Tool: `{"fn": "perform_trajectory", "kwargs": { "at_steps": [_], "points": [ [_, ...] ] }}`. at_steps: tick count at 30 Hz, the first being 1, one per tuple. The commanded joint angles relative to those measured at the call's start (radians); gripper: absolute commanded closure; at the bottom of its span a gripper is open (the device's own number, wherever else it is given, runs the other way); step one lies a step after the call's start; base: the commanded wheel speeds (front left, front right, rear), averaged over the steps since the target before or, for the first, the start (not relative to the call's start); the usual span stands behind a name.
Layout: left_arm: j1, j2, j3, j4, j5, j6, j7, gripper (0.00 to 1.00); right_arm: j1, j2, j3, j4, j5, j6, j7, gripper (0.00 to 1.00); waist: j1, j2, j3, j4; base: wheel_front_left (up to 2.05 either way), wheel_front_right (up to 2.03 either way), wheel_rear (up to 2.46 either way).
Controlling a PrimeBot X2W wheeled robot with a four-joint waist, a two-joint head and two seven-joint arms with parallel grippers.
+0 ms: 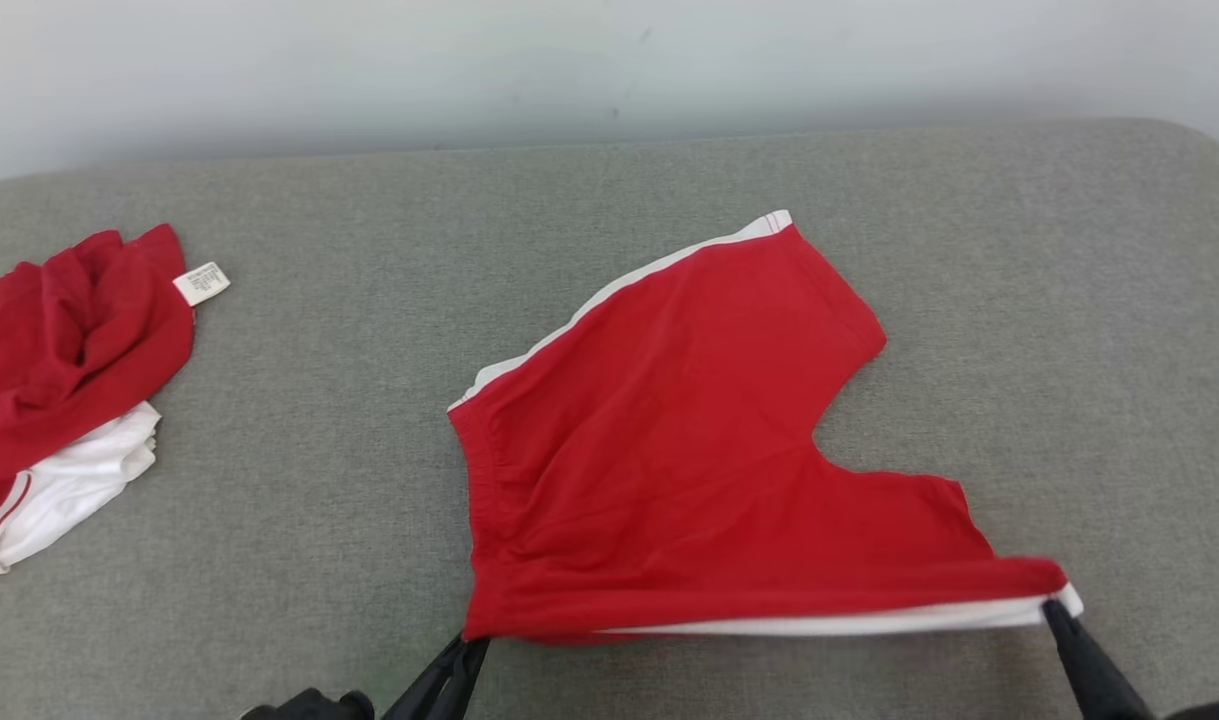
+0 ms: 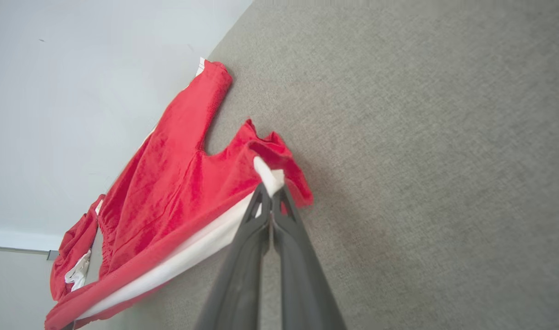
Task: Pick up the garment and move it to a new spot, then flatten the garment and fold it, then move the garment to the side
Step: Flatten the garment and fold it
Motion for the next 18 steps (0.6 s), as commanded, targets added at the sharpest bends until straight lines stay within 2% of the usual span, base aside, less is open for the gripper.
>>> {"fn": "perform_trajectory", "kwargs": {
  "at_steps": [1, 10, 18],
  "points": [
    [-0.020, -0.006, 0.004, -0.008, -0.006, -0.006, -0.004, 1.00, -0.036, 0.000, -0.008, -0.006, -0.011, -0.003, 0.010, 1.00, 0.0000, 0.0000, 0.000, 0.015, 0.00, 0.00, 0.00],
    [-0.136, -0.034, -0.070, -0.016, -0.062, -0.006, -0.004, 1.00, -0.262, -0.045, -0.027, 0.054, -0.062, -0.003, 0.067, 1.00, 0.0000, 0.0000, 0.010, 0.068, 0.00, 0.00, 0.00],
    [-0.282, -0.080, -0.076, 0.065, -0.121, -0.005, -0.003, 1.00, -0.548, -0.101, 0.000, 0.233, -0.124, -0.003, 0.067, 1.00, 0.0000, 0.0000, 0.058, 0.103, 0.00, 0.00, 0.00]
  ]
}}
